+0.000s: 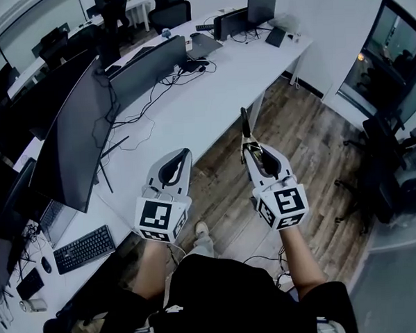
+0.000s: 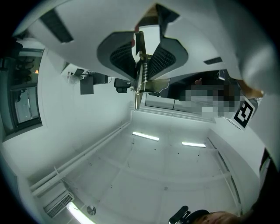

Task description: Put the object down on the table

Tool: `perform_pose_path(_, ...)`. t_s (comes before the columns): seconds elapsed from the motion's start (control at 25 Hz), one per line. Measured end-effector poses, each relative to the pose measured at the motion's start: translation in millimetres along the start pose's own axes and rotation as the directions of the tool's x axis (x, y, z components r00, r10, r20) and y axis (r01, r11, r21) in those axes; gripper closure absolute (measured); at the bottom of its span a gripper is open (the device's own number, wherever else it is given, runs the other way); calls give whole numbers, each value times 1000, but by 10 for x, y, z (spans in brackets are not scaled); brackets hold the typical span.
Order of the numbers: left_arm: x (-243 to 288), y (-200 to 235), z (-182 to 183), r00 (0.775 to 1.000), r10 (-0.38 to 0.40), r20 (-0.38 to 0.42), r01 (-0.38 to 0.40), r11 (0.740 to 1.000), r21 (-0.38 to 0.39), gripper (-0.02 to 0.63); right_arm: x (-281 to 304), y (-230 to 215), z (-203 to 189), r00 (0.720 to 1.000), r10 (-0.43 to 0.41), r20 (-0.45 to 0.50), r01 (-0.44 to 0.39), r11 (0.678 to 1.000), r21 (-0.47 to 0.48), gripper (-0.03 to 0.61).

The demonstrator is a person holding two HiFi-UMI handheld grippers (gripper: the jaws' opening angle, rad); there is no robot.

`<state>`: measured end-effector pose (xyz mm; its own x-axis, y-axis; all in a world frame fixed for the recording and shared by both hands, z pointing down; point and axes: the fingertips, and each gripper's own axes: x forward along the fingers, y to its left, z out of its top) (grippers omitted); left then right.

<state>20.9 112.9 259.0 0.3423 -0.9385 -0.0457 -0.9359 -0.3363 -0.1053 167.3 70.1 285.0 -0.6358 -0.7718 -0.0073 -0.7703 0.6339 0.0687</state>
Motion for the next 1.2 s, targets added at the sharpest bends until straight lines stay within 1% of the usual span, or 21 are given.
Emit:
perform_pose_path(0.32, 498, 586, -27, 1000, -7, -10, 7, 1000, -2, 600, 772, -118, 47, 1000, 0, -6, 0, 1000, 5, 479)
perform_pose_path(0.68, 1050, 1254, -42, 1000, -25, -3, 25, 1000, -1, 600, 1599, -230, 86, 1000, -14, -8, 14, 1000, 6, 478)
perform_pose_path(1.0, 1410, 1681, -169, 998, -56, -7, 56, 998, -11, 600, 2142, -270, 71, 999, -29, -17, 29, 1000, -10, 479)
perform_pose_path(1.2, 1527, 1861, -245, 998, -53, -15, 53, 998, -17, 600, 2349, -307, 40, 999, -35, -21, 35, 999, -2, 478)
